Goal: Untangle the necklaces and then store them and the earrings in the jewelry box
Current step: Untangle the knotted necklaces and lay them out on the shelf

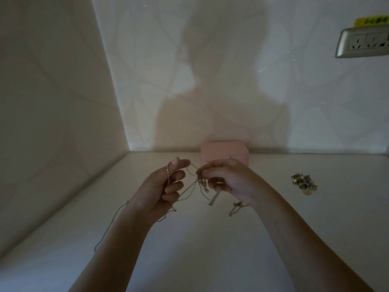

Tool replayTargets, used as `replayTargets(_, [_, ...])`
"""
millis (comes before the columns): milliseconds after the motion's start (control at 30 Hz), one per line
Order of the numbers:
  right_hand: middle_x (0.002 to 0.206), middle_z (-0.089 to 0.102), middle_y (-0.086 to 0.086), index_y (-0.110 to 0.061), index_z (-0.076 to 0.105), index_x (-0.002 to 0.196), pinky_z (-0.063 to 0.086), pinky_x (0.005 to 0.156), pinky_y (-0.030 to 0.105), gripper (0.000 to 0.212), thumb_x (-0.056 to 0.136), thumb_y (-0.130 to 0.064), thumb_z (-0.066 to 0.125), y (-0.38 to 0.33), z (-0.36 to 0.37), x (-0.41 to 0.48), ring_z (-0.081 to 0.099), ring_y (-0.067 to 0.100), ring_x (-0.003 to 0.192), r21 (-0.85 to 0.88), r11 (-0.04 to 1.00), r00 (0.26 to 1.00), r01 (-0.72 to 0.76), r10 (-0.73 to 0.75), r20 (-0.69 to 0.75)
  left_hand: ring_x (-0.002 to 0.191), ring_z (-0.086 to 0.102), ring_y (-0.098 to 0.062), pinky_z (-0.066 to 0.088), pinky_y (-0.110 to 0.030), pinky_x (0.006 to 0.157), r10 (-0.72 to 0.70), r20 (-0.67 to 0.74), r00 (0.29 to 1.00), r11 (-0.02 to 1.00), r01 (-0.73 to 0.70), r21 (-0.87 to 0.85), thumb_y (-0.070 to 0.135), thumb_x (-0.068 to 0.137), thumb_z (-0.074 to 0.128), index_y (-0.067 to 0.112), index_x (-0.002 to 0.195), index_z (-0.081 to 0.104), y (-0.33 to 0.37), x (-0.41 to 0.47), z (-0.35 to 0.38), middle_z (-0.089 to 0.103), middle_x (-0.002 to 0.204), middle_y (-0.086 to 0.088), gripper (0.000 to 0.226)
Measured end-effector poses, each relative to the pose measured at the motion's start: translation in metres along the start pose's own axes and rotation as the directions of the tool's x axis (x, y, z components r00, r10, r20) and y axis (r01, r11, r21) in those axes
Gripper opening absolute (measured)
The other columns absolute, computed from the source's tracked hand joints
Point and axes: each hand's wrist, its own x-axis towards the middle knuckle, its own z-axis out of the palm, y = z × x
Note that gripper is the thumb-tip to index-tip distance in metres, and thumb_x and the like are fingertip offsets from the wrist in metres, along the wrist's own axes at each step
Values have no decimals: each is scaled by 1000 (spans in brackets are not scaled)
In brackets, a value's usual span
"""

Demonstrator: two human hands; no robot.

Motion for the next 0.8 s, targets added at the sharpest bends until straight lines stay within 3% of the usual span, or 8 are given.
replayTargets(100, [58,57,-1,-12,69,78,18,37,17,13,89,-12,63,0,-2,-2,27,6,38,-134,991,999,21,-15,50,36,26,2,22,-8,30,-34,32,999,994,30,106,57,41,90,18,96,77,-3,-2,4,50,63,8,69])
replayTargets(200, [57,56,-6,-16,71,75,19,40,17,19,78,-35,71,-2,-4,-5,26,7,43,-214,976,994,37,-14,106,38,26,1,23,-9,32,-8,-36,999,991,13,136,61,38,88,18,81,76,-2,0,2,46,60,8,61])
replayTargets(267, [58,58,-7,-16,71,74,21,42,16,19,71,-34,75,-3,-7,-6,28,6,44,-208,978,995,32,-11,103,40,29,-1,28,-11,34,17,-154,988,995,-1,102,54,51,85,22,64,65,0,2,1,38,58,8,40])
replayTargets(367, [61,62,-6,-11,68,77,27,45,14,4,80,-13,71,-5,-11,-7,38,4,47,-133,991,986,33,-11,167,40,34,-3,37,-12,38,19,-323,946,1000,-23,-7,33,67,70,24,63,55,-2,6,-3,30,54,7,18])
replayTargets(500, [67,65,0,-13,71,71,45,57,16,4,72,-17,70,-4,-13,-4,58,8,63,-5,1000,973,13,-12,230,41,24,-4,34,-13,38,-81,-355,931,995,57,-76,41,65,70,22,59,37,-5,9,-9,17,56,7,38])
replayTargets(667, [65,65,0,-14,71,66,43,62,19,6,69,-17,67,-2,-13,0,59,8,59,175,984,979,-42,5,204,41,22,-4,22,-13,34,-210,-296,932,939,277,206,55,58,64,17,76,39,-9,6,-1,19,63,4,49])
replayTargets(733, [67,67,0,-16,70,64,45,66,21,5,68,-18,68,-2,-13,0,61,9,62,212,977,987,-32,-2,160,54,40,-6,37,-15,46,-179,-310,934,905,280,321,53,58,64,12,94,52,-10,5,0,37,70,3,56])
replayTargets(800, [69,68,1,-16,70,64,50,68,23,6,67,-20,69,-1,-13,1,63,11,64,214,976,992,-37,9,128,85,59,-12,49,-21,68,-143,-319,937,825,291,485,47,60,70,15,107,59,-10,3,-2,60,97,0,58])
